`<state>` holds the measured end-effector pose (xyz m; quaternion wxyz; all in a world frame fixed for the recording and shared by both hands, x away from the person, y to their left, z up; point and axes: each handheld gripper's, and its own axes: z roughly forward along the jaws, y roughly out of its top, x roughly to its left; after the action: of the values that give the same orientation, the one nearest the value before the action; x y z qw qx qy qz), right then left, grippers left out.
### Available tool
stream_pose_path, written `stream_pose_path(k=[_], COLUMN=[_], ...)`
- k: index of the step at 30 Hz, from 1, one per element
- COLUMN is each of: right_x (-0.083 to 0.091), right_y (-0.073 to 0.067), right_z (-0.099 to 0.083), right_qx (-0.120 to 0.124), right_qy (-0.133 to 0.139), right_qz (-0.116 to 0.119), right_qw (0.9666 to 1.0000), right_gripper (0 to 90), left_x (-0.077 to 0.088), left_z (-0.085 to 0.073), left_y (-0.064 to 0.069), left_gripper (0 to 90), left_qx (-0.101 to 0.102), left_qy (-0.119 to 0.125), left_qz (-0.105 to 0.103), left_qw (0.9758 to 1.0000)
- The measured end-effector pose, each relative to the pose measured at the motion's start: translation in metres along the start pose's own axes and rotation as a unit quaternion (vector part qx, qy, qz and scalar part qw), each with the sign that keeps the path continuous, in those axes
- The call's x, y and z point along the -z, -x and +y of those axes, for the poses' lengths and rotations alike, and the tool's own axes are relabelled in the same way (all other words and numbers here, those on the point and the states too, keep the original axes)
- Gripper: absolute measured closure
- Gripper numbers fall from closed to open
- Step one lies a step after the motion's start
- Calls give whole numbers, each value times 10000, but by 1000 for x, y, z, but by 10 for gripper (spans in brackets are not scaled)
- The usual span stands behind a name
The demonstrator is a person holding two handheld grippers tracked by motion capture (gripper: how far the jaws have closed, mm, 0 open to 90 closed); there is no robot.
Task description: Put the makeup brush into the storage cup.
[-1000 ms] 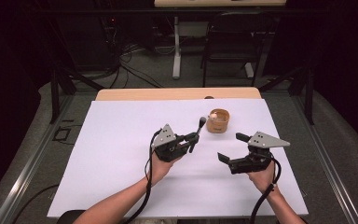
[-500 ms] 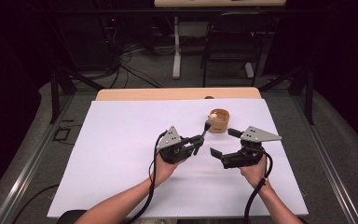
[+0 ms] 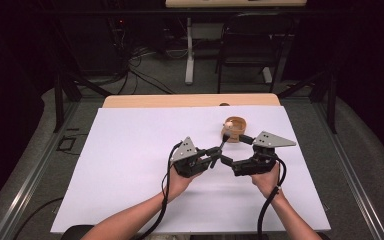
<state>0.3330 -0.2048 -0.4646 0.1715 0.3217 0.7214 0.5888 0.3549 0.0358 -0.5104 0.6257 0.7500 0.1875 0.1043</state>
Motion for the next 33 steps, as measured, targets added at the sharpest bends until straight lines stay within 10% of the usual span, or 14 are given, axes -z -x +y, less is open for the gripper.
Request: stream_pose_path(k=[9,20,33], right_x=[-6,-9,-10], right_y=[1,-3,-3], right_z=[-1,-2,-5], right_qx=[-174,-236,-428], right_qy=[27,143,229], right_qz=[43,60,105], right_qw=[9998,9996,9988], right_gripper=[0,515,741], left_x=[0,-3,-2], left_z=[1,0,1], left_y=[2,4,5], left_gripper=[787,786,786], left_qx=[-29,-5,-52], left_qy=[31,48,65], left_qz=[-25,-63,-78], left_qw=[10000,10000,9999])
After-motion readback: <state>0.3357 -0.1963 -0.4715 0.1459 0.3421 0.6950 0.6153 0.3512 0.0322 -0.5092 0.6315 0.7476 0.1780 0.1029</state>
